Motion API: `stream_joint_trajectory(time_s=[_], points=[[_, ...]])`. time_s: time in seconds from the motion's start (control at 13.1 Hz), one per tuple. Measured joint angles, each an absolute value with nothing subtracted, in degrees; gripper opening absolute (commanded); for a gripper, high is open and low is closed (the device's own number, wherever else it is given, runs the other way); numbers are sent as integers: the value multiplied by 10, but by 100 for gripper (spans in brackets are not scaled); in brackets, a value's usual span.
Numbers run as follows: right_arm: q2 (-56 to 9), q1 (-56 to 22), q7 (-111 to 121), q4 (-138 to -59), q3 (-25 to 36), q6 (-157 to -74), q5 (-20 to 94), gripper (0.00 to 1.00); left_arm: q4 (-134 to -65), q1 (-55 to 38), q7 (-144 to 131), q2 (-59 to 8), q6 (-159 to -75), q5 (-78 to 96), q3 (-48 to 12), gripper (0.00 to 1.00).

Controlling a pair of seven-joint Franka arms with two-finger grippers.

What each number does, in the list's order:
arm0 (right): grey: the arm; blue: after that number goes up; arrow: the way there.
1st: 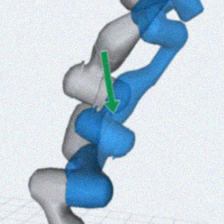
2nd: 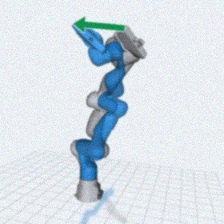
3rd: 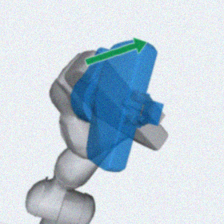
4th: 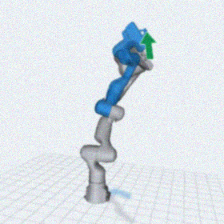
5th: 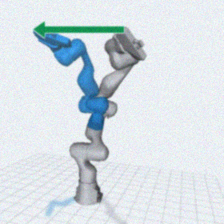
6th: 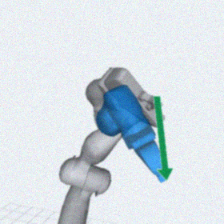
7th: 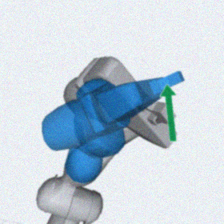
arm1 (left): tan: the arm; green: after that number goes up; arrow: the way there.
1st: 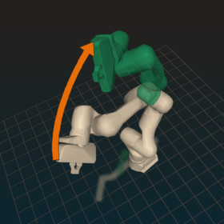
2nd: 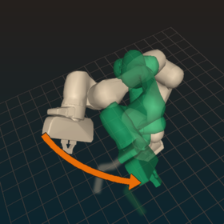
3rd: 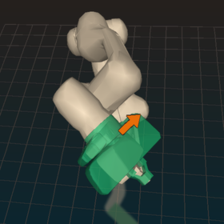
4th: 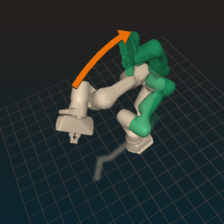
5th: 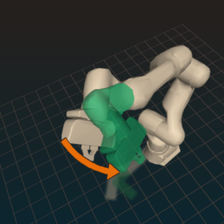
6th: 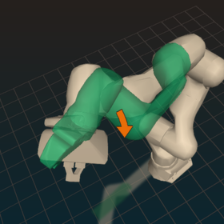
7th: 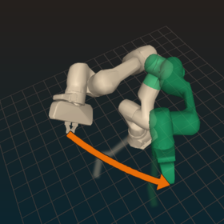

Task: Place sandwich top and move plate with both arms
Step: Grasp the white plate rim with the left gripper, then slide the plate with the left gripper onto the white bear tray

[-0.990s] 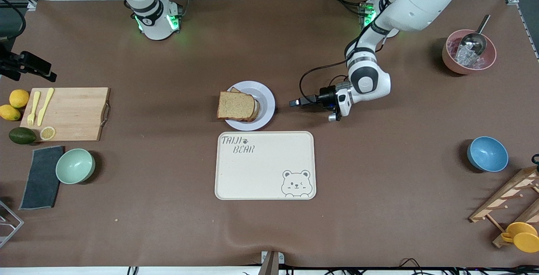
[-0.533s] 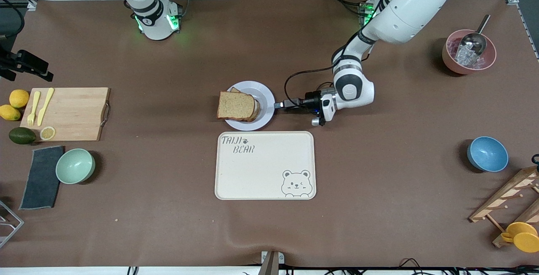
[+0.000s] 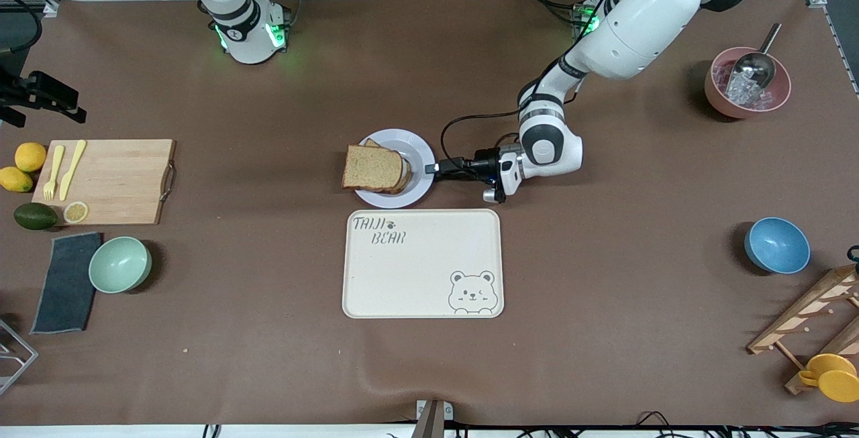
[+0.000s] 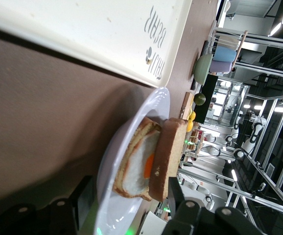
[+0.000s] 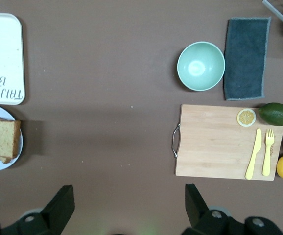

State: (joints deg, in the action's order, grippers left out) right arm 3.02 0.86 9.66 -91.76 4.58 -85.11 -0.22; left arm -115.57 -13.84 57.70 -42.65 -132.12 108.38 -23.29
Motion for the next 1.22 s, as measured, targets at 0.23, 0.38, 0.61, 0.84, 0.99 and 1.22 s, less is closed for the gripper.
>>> stream_joint_trajectory(time_s=[0.23,0.38,0.61,0.84,0.99,1.22], points=[[30,6,99,-919,43,-841,-2,100,-1155,-139,583,-429,-1320,1078,-227,61],[30,4,99,-919,43,-835,-2,100,-1154,-142,585,-430,-1321,1077,-226,59],[30,4,100,-919,43,-817,-3,100,-1150,-159,587,-433,-1322,1076,-226,50],[30,4,100,-919,43,-815,-3,100,-1143,-167,596,-437,-1323,1075,-222,11],[30,4,100,-918,43,-815,-3,100,-1143,-168,627,-440,-1324,1075,-220,0],[30,4,100,-918,43,-815,-3,100,-1139,-167,648,-442,-1319,1074,-218,0]])
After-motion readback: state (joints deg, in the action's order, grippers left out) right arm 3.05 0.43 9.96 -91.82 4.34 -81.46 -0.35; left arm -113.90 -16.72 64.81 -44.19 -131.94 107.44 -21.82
